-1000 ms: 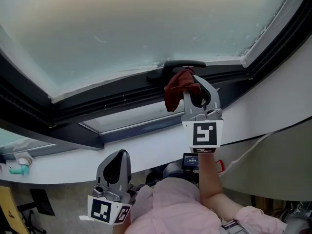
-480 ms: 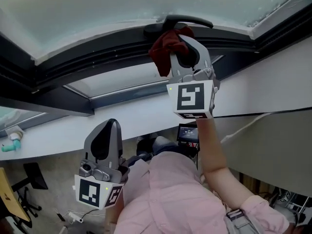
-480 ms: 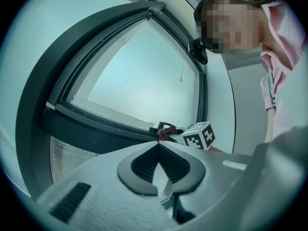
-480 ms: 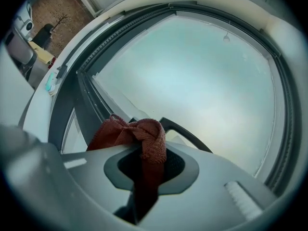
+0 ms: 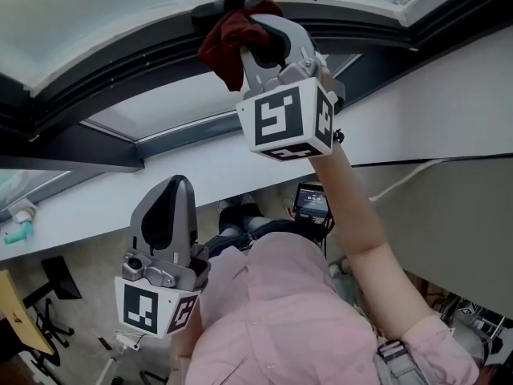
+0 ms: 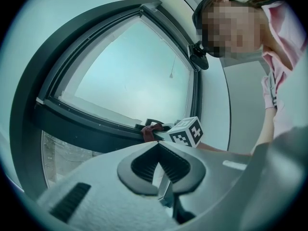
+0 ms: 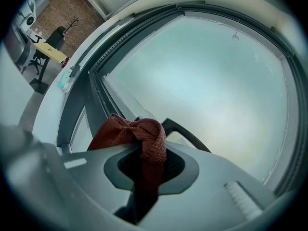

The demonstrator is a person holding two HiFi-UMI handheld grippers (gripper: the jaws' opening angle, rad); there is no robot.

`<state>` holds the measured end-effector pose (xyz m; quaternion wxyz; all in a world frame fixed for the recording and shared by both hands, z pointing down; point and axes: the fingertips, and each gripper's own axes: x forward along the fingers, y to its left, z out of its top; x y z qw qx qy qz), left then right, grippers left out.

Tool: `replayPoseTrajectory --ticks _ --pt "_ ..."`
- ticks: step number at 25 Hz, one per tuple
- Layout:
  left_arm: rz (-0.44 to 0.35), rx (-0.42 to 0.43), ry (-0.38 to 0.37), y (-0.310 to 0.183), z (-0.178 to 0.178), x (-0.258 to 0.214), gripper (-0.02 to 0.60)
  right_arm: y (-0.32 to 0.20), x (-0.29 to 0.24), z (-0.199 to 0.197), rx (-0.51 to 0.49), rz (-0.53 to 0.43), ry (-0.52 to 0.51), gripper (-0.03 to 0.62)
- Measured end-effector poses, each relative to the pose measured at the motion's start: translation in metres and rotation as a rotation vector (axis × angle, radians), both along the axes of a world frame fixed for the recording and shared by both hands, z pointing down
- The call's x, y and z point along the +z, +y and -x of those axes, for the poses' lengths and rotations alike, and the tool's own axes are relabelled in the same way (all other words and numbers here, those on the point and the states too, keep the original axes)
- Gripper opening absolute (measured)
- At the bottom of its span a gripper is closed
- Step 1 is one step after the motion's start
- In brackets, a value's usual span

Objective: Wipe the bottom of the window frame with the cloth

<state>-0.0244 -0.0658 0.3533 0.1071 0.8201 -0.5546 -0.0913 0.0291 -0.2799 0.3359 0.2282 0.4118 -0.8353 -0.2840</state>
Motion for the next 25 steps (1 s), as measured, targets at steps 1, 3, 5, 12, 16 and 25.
replayPoseTrajectory --ticks 1,3,5,12,16,25 --pt "0.0 0.001 -0.003 0.001 -0.005 0.0 0.002 0.0 0.0 0.0 -0.007 0.001 0.003 0.06" --pt "-0.002 0.002 -0.011 0.004 -0.015 -0.002 0.002 0.001 0.001 0.0 -0.024 0.008 0.002 0.06" --pt "-0.003 -0.001 -0.018 0.008 -0.023 -0.002 0.002 0.001 0.001 -0.001 -0.039 0.014 -0.001 0.06" --pt "-0.012 -0.051 -0.013 0.027 -0.043 0.006 0.002 0.004 0.001 -0.007 -0.077 0.018 -0.023 0.06" --pt "-0.021 -0.062 -0.013 0.037 -0.047 0.004 0.002 0.004 0.003 -0.018 -0.065 0.019 -0.019 0.06" --pt "-0.025 -0.096 -0.007 0.049 -0.033 0.0 0.002 0.002 0.004 -0.029 -0.038 0.028 -0.004 0.06"
